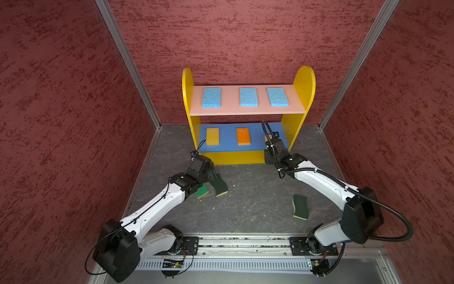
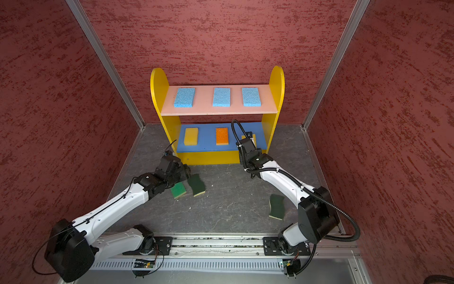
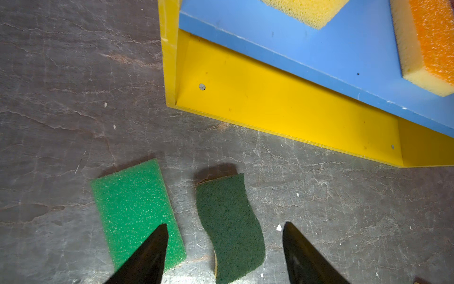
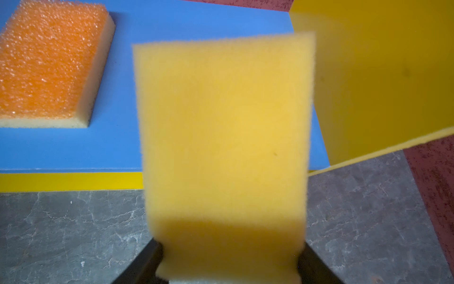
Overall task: Arrange cleaning sponges on a shelf
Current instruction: Place the cleaning sponge at the shelf.
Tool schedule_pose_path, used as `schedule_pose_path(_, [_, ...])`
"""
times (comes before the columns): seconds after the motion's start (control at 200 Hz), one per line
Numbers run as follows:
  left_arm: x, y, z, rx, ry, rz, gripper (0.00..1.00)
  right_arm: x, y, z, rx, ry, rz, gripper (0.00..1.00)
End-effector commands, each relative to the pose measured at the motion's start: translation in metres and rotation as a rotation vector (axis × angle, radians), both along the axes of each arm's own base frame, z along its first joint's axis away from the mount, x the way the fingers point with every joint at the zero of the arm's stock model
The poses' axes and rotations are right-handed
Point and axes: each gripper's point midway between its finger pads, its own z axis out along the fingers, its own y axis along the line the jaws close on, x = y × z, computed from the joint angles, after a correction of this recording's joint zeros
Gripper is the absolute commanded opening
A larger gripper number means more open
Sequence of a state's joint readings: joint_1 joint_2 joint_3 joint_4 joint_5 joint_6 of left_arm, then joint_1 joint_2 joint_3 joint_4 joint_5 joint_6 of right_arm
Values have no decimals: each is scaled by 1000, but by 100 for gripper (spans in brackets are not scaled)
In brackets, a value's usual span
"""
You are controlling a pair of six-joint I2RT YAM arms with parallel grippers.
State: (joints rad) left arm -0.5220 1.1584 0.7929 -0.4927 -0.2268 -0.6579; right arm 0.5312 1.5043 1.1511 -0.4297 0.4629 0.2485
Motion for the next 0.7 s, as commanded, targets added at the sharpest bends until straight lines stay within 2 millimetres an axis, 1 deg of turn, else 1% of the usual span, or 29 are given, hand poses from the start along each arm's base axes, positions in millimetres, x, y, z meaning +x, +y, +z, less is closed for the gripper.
schedule_pose_path(0.0, [10, -4, 13, -8, -41, 1, 74, 22, 2, 23, 28, -77, 8, 65])
schedule_pose_path(0.145, [11, -5, 11, -5, -33, -1, 74, 30, -2, 19, 27, -83, 4, 65])
schedule_pose_path(0.386, [12, -4, 7, 0, -30, 10, 74, 44, -6, 22, 34, -102, -8, 65])
schedule_pose_path(0.691, [18, -8, 3, 7, -17, 5, 74, 60, -3, 19, 41, -100, -10, 65])
